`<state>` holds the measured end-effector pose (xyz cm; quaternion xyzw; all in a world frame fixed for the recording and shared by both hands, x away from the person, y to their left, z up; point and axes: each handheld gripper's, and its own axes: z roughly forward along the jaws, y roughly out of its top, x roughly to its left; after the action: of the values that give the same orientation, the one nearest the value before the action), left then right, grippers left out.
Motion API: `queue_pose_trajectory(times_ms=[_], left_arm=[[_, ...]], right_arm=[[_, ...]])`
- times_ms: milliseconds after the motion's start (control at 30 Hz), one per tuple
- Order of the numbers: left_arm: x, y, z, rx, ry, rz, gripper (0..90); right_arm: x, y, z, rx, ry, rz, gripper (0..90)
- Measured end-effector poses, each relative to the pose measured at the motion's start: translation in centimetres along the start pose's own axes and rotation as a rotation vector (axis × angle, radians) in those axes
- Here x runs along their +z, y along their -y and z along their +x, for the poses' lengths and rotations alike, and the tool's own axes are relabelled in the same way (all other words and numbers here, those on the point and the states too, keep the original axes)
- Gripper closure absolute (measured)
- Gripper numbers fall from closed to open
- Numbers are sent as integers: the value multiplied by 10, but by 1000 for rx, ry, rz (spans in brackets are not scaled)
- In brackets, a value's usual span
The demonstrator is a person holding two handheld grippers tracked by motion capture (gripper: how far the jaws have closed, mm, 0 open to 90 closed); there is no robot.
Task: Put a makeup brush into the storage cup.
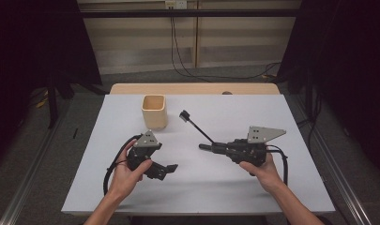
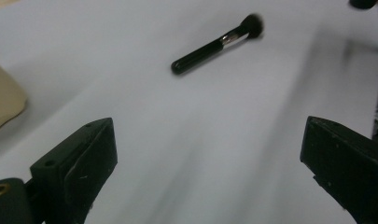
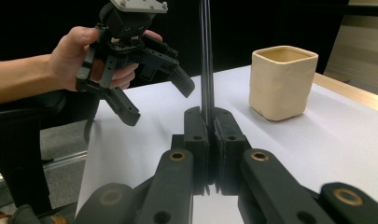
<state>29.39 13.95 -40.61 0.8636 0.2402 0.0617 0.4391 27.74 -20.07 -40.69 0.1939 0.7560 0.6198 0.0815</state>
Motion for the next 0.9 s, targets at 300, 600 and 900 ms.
queue_pose_trajectory(times_ms=[300,600,900], left_arm=[[4,-6,-13,30,-23,-185,48],[13,-16,-27,-3,44,-296,44],[18,-31,-35,-11,82,-331,66]], right_arm=[[0,-1,1,2,-7,-14,857],[2,-1,2,-4,-13,-5,857],[2,-1,3,-8,-18,-2,857]])
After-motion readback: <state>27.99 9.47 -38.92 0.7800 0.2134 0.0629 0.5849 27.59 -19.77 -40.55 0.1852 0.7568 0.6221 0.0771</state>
